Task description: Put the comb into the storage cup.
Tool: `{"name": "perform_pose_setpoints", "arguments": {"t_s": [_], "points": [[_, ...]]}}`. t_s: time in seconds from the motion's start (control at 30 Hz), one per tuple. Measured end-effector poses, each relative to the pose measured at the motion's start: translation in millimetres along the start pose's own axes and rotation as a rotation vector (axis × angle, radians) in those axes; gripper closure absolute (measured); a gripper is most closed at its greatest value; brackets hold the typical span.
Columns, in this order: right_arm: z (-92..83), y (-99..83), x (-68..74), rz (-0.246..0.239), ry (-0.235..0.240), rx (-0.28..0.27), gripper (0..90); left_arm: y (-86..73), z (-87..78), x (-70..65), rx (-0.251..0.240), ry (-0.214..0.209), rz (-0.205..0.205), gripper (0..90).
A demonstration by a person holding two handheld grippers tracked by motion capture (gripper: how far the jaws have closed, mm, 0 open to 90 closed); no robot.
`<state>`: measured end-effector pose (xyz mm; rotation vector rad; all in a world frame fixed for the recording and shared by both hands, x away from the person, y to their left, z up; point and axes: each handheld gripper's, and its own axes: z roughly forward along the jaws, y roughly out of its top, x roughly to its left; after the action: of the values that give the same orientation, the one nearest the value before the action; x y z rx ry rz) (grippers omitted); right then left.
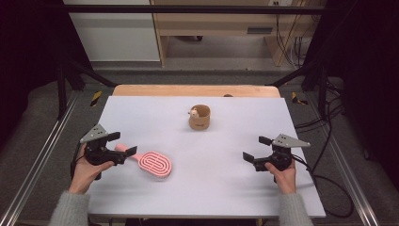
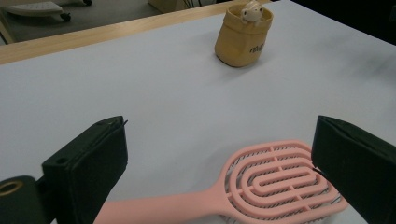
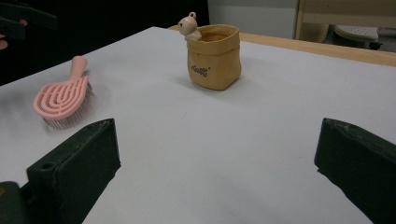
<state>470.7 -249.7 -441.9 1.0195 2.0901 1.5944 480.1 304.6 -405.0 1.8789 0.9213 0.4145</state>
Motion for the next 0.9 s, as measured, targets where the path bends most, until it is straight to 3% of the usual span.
{"name": "perform_pose_setpoints", "arguments": {"t_s": [0.13,0.17,0.67,0.9], "points": [[0.0,0.0,0.0,0.000,0.000,0.000,0.3,-0.7,4.3,3.3,0.013,0.028,-0.010,7.0],[0.2,-0.1,0.0,-0.001,-0.001,0.002,0.3,-1.6,6.6,3.8,0.022,0.051,-0.007,9.1],[1.6,-0.7,0.0,-0.002,-0.001,0.009,0.3,-9.9,20.9,8.1,0.082,0.138,-0.009,31.0],[2.5,-1.1,0.4,0.002,0.001,0.009,0.3,-15.8,24.7,13.3,0.091,0.171,-0.051,53.0]]}}
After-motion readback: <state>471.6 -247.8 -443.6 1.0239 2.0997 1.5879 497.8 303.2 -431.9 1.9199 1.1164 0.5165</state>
